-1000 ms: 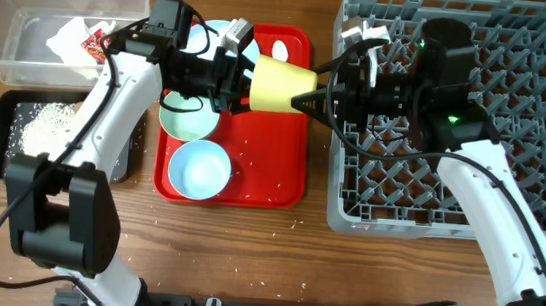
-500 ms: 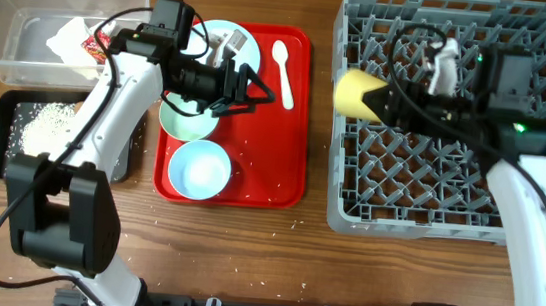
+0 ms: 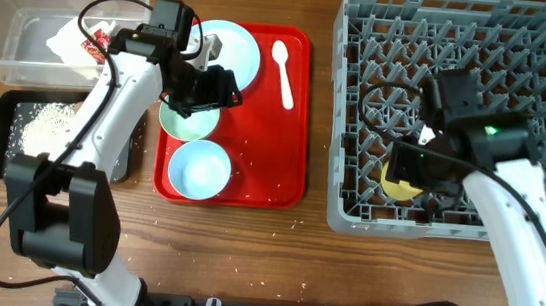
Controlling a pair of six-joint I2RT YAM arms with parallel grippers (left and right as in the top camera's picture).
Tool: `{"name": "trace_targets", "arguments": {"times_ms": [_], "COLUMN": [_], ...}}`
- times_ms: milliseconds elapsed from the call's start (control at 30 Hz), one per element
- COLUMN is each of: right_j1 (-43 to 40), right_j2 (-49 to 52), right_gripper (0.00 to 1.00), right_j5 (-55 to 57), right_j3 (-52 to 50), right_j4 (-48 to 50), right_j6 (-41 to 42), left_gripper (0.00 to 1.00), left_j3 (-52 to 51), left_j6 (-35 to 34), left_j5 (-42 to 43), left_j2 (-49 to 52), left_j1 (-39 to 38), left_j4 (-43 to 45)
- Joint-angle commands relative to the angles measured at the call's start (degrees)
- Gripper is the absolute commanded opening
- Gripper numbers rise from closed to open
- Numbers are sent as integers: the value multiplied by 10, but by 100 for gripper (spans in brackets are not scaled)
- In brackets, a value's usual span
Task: Sort waste into correct bins and load items into the dishwasher rack
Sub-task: 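Place the yellow cup into the dish rack with the right gripper, then reach the right gripper to the blue bowl and grasp it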
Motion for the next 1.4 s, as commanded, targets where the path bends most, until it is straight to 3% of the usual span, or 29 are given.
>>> {"name": "trace_targets", "arguments": {"times_ms": [0, 167, 233, 267, 333, 433, 633, 767, 967, 1033, 1100, 1133, 1367], "right_j1": [3, 3, 3, 3, 3, 3, 9, 81, 213, 247, 279, 293, 332], "right_j2": [30, 78, 89, 94, 94, 93, 64, 69, 167, 209, 258, 282, 399], "right_gripper": [48, 49, 65, 80, 93, 98, 93, 90, 83, 80, 70, 66, 52], "right_j5": [35, 28, 28, 28, 28, 17, -72, -138, -138, -138, -152, -153, -198], "right_j3": [-22, -46, -47, -47, -46, -25, 106, 126, 126, 126, 126, 126, 126], "right_j4": [26, 41, 41, 42, 45, 45, 55, 158, 276, 289, 302, 308, 346], "right_j6": [14, 10, 9, 9, 11, 17, -30, -28, 9, 9, 10, 10, 25], "left_gripper": [69, 70, 70, 70, 71, 71, 70, 70, 72, 76, 97, 100, 100], "left_j3": [6, 6, 6, 6, 6, 6, 25, 83, 99, 99, 99, 99, 99], "left_j6": [7, 7, 7, 7, 7, 7, 7, 7, 5, 5, -12, -28, -38], "left_j5": [-19, -23, -23, -23, -23, -22, -22, -22, -22, -22, -22, -22, -22], "left_j2": [-10, -10, -10, -10, -10, -10, -21, -59, -144, -153, -153, -153, -153], "left_j1": [-3, -3, -2, -3, -2, -2, 20, 76, 234, 280, 319, 331, 344], "left_j4": [0, -1, -1, -1, -1, 0, -12, -65, -86, -92, -97, -100, -106]}}
